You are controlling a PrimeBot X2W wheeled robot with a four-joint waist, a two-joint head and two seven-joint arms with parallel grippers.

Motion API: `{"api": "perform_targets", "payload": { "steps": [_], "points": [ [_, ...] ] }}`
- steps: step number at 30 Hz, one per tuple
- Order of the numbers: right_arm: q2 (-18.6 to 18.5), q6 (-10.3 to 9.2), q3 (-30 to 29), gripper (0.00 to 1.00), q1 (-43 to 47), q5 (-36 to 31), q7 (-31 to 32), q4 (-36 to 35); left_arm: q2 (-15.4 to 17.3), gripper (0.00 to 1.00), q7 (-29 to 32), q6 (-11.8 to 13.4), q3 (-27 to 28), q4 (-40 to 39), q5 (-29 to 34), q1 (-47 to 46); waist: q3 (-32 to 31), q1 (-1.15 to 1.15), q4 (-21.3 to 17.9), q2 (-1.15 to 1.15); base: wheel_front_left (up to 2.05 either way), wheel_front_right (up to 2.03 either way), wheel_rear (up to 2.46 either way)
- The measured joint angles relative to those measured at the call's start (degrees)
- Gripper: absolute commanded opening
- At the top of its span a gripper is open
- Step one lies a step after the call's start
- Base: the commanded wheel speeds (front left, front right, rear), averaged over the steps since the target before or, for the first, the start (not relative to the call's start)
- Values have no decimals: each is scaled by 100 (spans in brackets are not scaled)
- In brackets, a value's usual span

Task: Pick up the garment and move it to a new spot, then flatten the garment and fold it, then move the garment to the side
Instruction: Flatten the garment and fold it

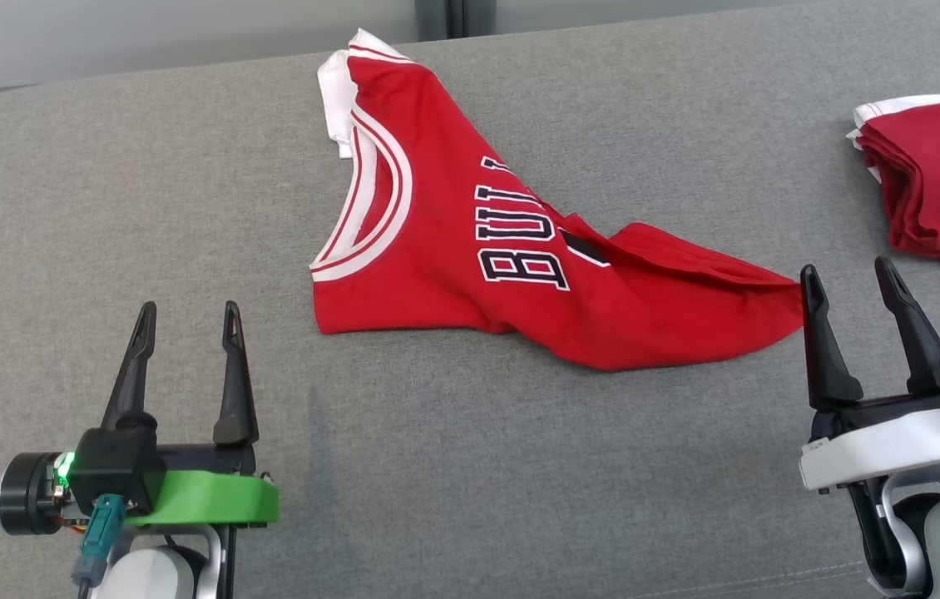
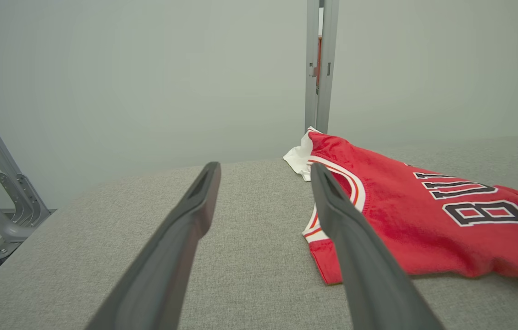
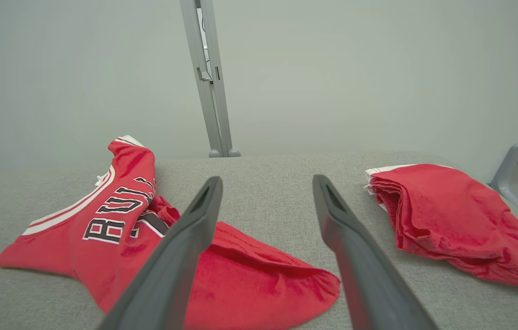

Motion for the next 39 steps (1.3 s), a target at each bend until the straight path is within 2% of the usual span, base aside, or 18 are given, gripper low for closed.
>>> {"api": "perform_targets", "payload": {
  "steps": [6,9,12,18,27,29,31,35,39],
  "points": [
    [18,0,1,100,0,0,18,-34,51,100,36,-42,-73,-27,-1,-13,24,0,-1,0,0,0,0],
    [26,0,14,100,-3,0,25,-55,49,100,264,-278,-240,127,-69,-222,91,0,2,0,0,0,0],
    [29,0,73,100,-35,2,42,-69,25,100,638,-616,-468,481,-216,-676,195,0,-6,0,0,0,0],
    [41,0,178,100,-179,52,12,14,-153,100,1371,-1148,-690,1795,-580,-1597,458,0,-80,0,0,0,0],
    [86,0,255,100,-321,135,-122,255,-294,100,1760,-1544,-687,3566,-987,-2560,701,0,-356,0,0,0,0],
    [93,0,247,100,-348,148,-140,285,-321,0,1876,-1623,-711,3778,-1106,-2707,729,0,-410,0,0,0,0],
    [96,0,233,100,-349,152,-155,321,-328,0,1916,-1666,-733,3929,-1155,-2825,751,0,-451,0,0,0,0],
    [116,0,211,100,-349,167,-191,381,-312,0,1547,-1711,-833,3935,-1125,-2882,737,0,-463,0,0,0,0],
    [140,0,156,100,-327,167,-211,432,-224,0,1076,-1585,-895,3323,-924,-2772,645,0,-429,0,0,0,0]
  ]
}}
